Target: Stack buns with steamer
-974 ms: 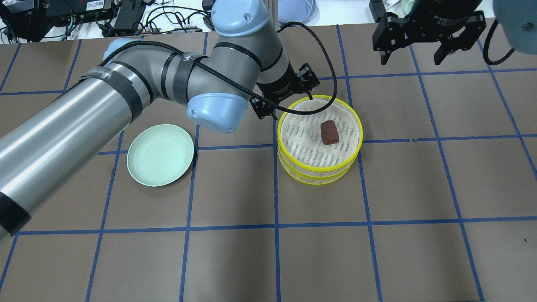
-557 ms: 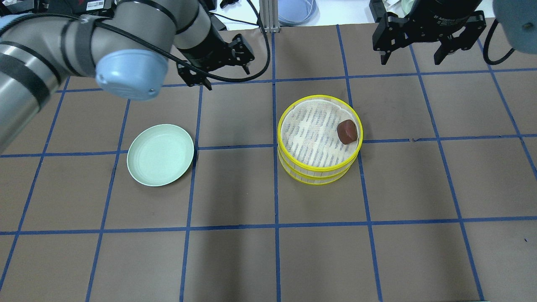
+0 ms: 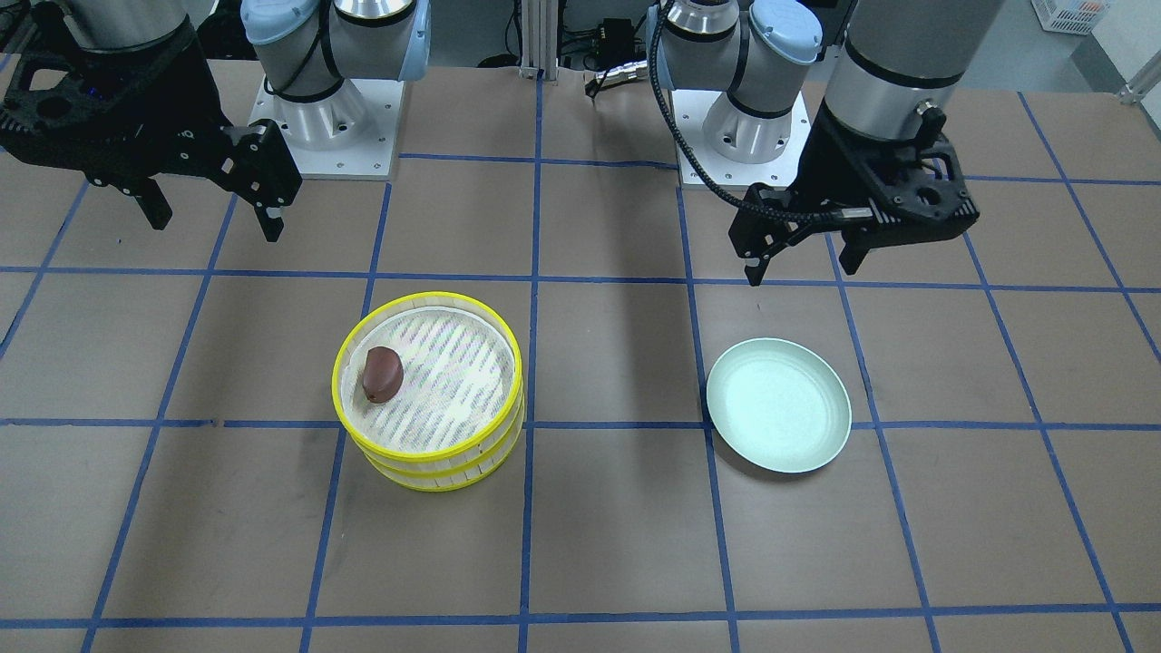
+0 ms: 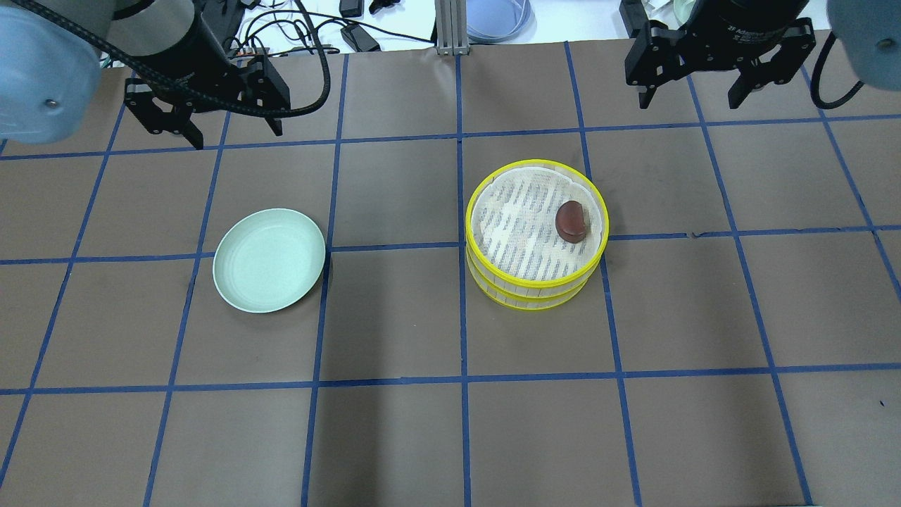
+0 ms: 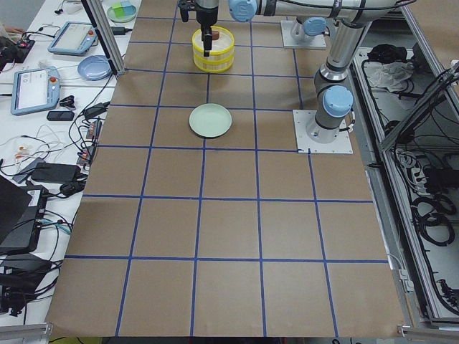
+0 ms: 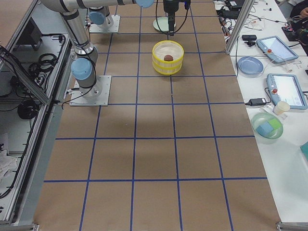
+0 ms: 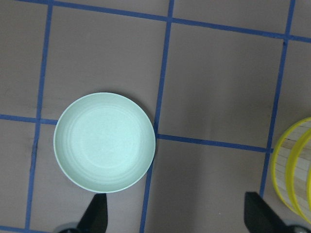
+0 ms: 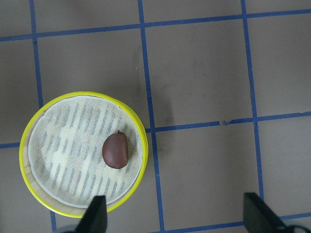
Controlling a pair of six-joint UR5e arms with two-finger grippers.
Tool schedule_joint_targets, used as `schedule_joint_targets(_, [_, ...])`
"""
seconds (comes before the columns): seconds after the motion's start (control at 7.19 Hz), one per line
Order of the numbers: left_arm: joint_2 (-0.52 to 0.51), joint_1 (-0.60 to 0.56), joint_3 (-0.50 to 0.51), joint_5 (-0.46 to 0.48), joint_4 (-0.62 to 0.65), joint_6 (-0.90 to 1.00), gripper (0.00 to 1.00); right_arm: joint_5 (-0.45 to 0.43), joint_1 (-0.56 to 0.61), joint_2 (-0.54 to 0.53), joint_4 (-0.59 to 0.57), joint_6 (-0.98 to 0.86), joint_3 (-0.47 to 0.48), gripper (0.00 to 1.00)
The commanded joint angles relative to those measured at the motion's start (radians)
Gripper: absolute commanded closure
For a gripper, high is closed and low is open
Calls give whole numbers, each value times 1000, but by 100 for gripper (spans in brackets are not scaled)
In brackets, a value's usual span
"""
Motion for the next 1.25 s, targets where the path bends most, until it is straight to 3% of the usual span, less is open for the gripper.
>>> schedule_joint_targets(0.0, [28, 12, 7, 37, -56, 3, 0, 0, 0, 0, 0, 0, 0, 0])
schedule_joint_targets(1.11, [45, 39, 7, -3, -92, 12, 0, 0, 0, -1, -1, 0, 0, 0])
